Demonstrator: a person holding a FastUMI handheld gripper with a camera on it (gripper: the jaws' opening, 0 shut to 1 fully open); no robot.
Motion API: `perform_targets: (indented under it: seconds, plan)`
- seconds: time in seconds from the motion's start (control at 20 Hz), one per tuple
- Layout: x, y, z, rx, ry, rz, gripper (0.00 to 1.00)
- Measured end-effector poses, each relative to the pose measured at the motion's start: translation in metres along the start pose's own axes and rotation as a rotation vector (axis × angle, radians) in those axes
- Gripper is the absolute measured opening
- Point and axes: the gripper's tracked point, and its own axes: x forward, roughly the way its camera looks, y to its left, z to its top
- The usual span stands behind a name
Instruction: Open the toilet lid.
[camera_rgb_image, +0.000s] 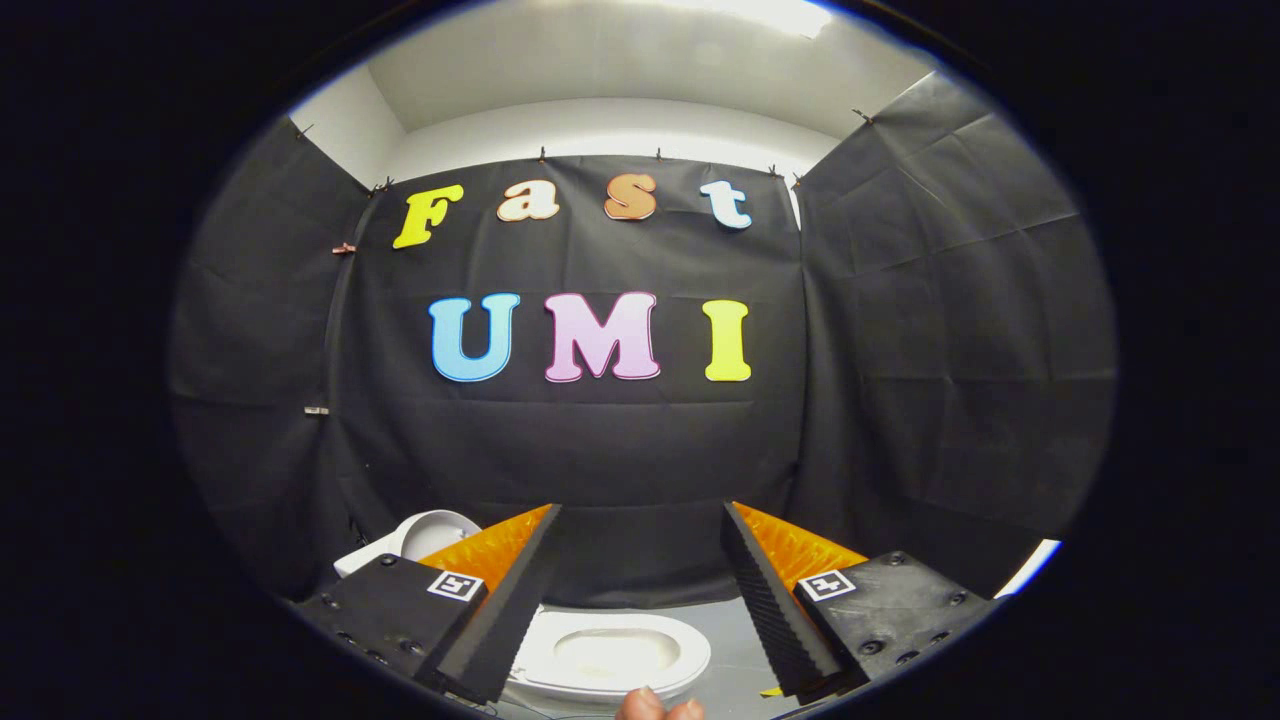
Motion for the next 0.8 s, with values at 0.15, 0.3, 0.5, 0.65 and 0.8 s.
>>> perform_targets:
  seconds: [0.15,0.3,0.5,0.65,0.8]
  plan:
    - [-0.0016,-0.0043,0.0021,-0.003,-0.006,-0.011,0.99]
    - [-0.0020,-0.0065,0.0057,-0.018,-0.020,-0.017,1.00]
    - [-0.0016,-0.0060,0.0071,-0.023,-0.024,-0.021,1.00]
    - [-0.0033,-0.0018,0.0042,-0.020,-0.019,-0.013,1.00]
    - [-0.0025,-0.0008,0.0011,-0.035,-0.012,-0.014,1.00]
